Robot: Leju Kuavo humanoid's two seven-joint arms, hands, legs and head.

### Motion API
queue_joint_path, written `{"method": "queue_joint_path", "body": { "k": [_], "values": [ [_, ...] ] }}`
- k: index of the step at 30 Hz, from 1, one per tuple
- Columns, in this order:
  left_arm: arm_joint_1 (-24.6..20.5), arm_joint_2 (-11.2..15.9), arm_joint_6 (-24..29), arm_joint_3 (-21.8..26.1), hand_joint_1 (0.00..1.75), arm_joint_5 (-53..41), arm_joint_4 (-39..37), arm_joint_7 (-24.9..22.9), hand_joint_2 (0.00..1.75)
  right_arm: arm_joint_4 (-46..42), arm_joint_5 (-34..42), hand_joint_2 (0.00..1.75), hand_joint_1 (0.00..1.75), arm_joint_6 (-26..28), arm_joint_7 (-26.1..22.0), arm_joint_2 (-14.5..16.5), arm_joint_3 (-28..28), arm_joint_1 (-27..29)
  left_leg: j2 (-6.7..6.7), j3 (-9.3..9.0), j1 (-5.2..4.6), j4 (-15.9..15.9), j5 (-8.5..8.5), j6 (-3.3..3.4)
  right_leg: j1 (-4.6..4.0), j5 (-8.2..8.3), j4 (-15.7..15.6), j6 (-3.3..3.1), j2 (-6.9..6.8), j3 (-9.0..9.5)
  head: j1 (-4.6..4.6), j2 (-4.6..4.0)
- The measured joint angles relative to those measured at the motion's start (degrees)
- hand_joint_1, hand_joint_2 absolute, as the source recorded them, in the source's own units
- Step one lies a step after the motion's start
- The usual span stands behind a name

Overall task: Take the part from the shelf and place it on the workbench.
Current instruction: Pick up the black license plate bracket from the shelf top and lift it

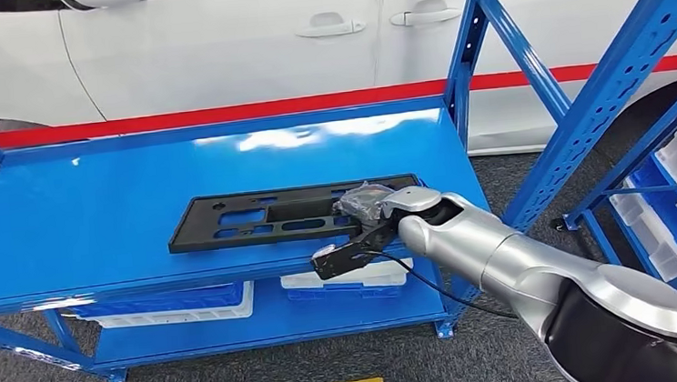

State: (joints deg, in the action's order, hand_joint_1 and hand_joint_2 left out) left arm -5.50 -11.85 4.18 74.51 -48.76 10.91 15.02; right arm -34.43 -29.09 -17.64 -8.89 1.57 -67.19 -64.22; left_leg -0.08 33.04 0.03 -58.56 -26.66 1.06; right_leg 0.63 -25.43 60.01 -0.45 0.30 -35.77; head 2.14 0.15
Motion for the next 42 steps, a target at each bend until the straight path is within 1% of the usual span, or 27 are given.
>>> {"method": "queue_joint_path", "body": {
  "k": [15, 25, 30, 34, 42],
  "values": [
    [0.03, 0.00, -0.07, 0.01, 0.00, 0.28, 0.00, 0.43, 0.00, -1.16, 0.25, 1.75, 1.75, 2.88, 0.18, -1.03, -0.20, 0.62, -0.01, 0.05, -0.03, -0.01, 0.01, 0.01, 0.03, 0.03, 0.00, 0.04, 0.00, -0.04, 0.00, -0.01],
    [0.08, 0.00, -0.09, 0.16, 0.00, 0.58, 0.00, 1.03, 0.00, -6.58, 0.82, 1.75, 1.75, 4.59, 2.34, -2.79, 2.01, -1.41, -0.02, 0.11, -0.03, -0.03, 0.01, 0.01, 0.04, 0.03, 0.00, 0.04, 0.00, -0.06, 0.00, -0.01],
    [0.11, 0.00, -0.30, 0.61, 0.00, 1.20, 0.00, 1.08, 0.00, -11.92, 0.89, 1.75, 1.75, 4.15, 4.85, -4.27, 4.80, -4.50, -0.02, 0.17, -0.04, -0.04, 0.01, 0.01, 0.05, 0.03, 0.00, 0.04, 0.00, -0.13, 0.00, -0.01],
    [0.11, 0.00, -0.39, 1.06, 0.00, 1.38, 0.00, 1.62, 1.75, -16.28, 0.92, 1.75, 1.75, 3.68, 5.87, -5.55, 7.11, -6.94, -0.02, 0.18, -0.05, -0.05, 0.01, 0.02, 0.05, 0.03, -0.02, 0.04, -0.03, -0.13, 0.00, 0.00],
    [0.15, -0.02, -1.16, 1.14, 0.00, 0.29, 0.00, 3.76, 1.75, -25.37, -0.31, 1.75, 1.75, 5.21, 7.15, -9.73, 9.43, -7.49, -0.09, 0.23, -0.05, -0.06, 0.01, 0.02, 0.06, 0.03, -0.03, 0.05, -0.05, -0.14, 0.00, 0.00]
  ]
}}
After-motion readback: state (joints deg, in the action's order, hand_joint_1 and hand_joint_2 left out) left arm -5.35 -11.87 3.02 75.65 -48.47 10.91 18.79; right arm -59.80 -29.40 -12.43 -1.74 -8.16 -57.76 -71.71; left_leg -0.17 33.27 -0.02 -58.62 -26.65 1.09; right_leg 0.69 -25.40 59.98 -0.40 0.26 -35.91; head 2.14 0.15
